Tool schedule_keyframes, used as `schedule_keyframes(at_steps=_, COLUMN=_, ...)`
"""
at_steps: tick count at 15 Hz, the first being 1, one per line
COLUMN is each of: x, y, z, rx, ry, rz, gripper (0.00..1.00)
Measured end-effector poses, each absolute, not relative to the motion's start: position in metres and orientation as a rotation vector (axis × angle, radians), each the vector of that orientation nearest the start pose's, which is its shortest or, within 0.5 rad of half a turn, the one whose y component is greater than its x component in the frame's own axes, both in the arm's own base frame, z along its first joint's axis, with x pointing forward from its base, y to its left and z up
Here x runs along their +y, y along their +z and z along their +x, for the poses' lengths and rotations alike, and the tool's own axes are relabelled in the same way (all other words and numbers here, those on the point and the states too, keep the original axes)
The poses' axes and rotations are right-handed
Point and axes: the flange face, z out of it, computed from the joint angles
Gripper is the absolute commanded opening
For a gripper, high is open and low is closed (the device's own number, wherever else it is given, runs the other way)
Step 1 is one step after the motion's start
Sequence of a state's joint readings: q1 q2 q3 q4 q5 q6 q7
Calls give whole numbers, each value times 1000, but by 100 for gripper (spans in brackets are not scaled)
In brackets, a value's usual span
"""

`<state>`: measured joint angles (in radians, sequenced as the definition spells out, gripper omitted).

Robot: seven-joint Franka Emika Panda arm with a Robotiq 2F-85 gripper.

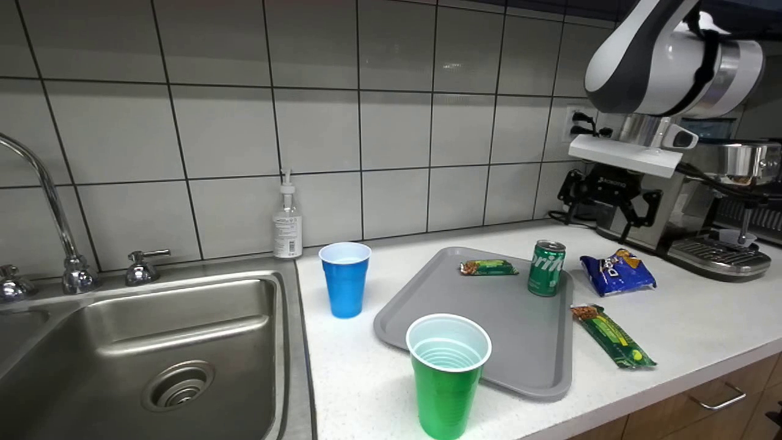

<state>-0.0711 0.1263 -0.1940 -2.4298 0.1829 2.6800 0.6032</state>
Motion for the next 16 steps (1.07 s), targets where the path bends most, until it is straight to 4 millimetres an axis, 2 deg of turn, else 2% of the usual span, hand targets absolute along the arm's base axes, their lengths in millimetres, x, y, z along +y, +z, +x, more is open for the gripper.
schedule_keyframes(at_steps=10, x=-134, y=259, z=424, rx=1206, ry=-179, rz=-2803, gripper=100)
schedule_keyframes(at_steps=16, x=-132, y=255, z=418, rx=1185, ry=-168, rz=-2816, gripper=100)
